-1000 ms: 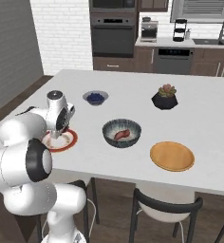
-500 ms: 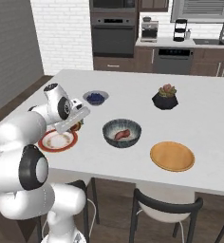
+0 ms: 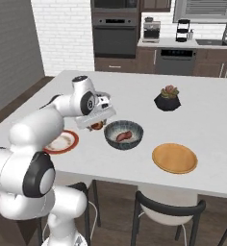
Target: Pick the chicken drumstick and potato from their plates and place them in the bowl. Then put the bowl in the fridge.
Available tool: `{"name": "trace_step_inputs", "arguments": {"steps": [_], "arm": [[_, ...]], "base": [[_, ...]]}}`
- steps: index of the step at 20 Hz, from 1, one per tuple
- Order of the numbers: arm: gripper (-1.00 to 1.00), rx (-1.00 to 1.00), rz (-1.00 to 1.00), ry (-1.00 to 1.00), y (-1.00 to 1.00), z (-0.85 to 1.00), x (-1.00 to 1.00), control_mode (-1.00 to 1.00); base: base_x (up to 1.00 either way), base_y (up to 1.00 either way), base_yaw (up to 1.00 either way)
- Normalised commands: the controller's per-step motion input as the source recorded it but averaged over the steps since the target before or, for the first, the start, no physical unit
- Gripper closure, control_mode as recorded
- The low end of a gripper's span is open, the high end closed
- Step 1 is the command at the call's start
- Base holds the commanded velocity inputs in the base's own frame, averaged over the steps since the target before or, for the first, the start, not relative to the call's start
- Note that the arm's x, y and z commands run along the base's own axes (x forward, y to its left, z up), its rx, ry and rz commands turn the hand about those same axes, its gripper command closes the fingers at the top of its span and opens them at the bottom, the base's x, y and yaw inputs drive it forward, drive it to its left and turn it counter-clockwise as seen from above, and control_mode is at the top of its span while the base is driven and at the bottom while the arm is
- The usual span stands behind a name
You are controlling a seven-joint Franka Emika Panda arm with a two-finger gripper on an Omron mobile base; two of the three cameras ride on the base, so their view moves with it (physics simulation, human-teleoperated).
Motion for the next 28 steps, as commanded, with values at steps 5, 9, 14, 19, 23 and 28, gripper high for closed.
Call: {"name": "trace_step_inputs", "arguments": {"steps": [5, 9, 14, 19, 23, 28], "arm": [[1.00, 0.28, 0.00, -0.07, -0.89, -0.10, 0.18, -1.00], [1.00, 0.14, 0.02, -0.16, -0.31, -0.30, 0.46, -1.00], [1.00, 0.04, 0.00, -0.01, 0.00, -0.34, 0.63, -1.00], [1.00, 0.04, 0.00, 0.06, -0.14, -0.37, 0.50, -1.00], [1.00, 0.01, 0.00, 0.03, -0.14, -0.33, 0.23, -1.00], [1.00, 0.00, 0.00, 0.00, -0.13, -0.24, 0.09, -1.00]], "base": [[0.00, 0.00, 0.00], [0.00, 0.00, 0.00], [0.00, 0.00, 0.00], [0.00, 0.00, 0.00], [0.00, 0.00, 0.00], [0.00, 0.00, 0.00]]}}
